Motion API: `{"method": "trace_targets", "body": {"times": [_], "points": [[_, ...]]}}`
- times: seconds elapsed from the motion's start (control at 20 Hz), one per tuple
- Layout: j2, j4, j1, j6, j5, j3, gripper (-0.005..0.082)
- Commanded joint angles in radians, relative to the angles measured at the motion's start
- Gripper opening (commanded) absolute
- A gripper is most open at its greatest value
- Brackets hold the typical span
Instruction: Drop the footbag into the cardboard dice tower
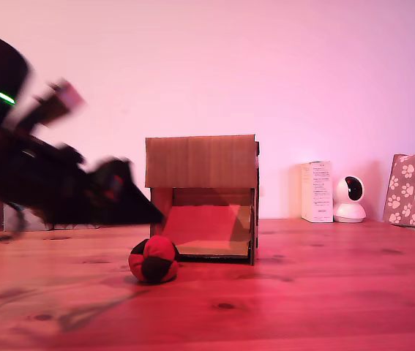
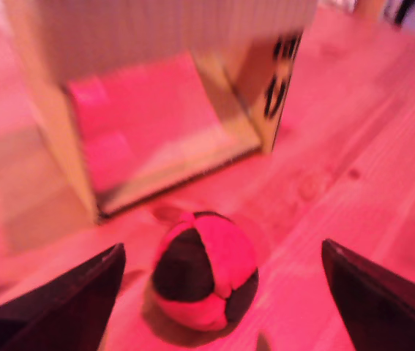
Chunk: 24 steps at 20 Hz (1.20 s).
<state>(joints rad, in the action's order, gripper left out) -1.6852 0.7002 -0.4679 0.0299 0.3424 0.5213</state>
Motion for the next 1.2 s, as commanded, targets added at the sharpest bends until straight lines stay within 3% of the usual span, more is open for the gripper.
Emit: {"method": "trace_targets", "body": {"times": [0.0,0.15,0.25,0.4,0.45,0.5,0.75,1.0,1.15], "points": [[-0.048,-0.010,-0.005,0.006,0.010,0.019,0.0778],[-0.117,-0.083,-0.006,0.006,0.015,0.093,0.0777],[-0.148,-0.159,-0.006,0.006,0.016,0.140,0.0698],[-0.163,-0.239,-0.006,0.009,0.016,0.182,0.0298],[-0.162,-0.240,-0.006,0.009,0.016,0.185,0.0206],[-0.160,-0.241,-0.006,0.012,0.016,0.186,0.0169],[-0.045,-0.427,-0.006,0.017,0.019,0.188,0.0164],[0.237,-0.637,-0.006,0.025,0.050,0.188,0.0164],[0.391,-0.678,-0.006,0.025,0.050,0.188,0.0164]]}}
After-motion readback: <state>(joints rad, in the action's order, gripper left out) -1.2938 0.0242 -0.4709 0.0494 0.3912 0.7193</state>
